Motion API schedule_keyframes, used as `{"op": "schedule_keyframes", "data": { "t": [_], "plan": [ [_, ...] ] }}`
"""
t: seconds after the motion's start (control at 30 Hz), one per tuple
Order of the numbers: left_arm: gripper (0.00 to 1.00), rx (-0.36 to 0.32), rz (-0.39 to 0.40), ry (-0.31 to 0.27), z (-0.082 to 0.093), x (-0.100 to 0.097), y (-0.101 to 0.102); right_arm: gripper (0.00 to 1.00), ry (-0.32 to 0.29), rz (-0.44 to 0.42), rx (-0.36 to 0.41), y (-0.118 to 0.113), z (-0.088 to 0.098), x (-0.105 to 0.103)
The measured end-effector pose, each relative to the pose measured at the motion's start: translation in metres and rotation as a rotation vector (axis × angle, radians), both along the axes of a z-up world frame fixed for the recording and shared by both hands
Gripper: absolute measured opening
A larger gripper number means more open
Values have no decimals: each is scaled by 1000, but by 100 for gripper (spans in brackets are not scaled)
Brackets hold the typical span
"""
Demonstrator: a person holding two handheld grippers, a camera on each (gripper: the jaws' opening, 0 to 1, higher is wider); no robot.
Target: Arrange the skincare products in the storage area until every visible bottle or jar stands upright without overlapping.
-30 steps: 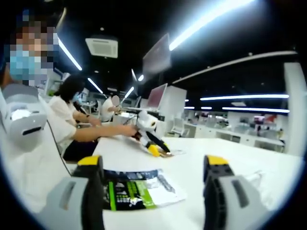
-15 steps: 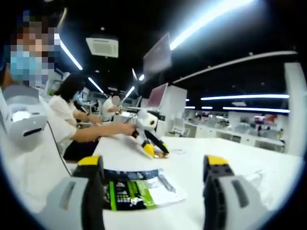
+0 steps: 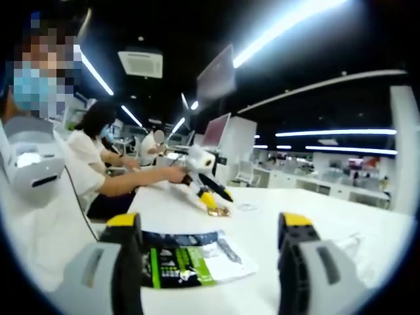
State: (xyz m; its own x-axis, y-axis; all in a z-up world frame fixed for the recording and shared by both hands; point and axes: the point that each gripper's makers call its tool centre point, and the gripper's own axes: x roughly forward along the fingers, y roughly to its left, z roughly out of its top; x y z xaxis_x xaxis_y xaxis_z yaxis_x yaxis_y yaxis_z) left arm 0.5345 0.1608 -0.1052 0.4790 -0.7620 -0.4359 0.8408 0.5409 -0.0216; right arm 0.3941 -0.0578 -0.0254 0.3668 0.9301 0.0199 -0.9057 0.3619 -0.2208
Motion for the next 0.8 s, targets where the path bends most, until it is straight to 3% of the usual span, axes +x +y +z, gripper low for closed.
{"op": "schedule_keyframes", "data": {
  "t": [0.13, 0.33, 0.6, 0.8],
  "plan": [
    [53, 56, 16, -9, -9, 4, 6, 86, 0, -4, -7, 0, -1, 1],
    [52, 88, 18, -8, -15, 7, 9, 86, 0, -6, -10, 1, -1, 1],
    [50, 81, 22, 5, -16, 8, 9, 85, 2, -1, -12, 1, -2, 0],
    [45, 87, -32, -11, -16, 0, 0, 87, 8, -11, -6, 0, -1, 2]
  ]
}}
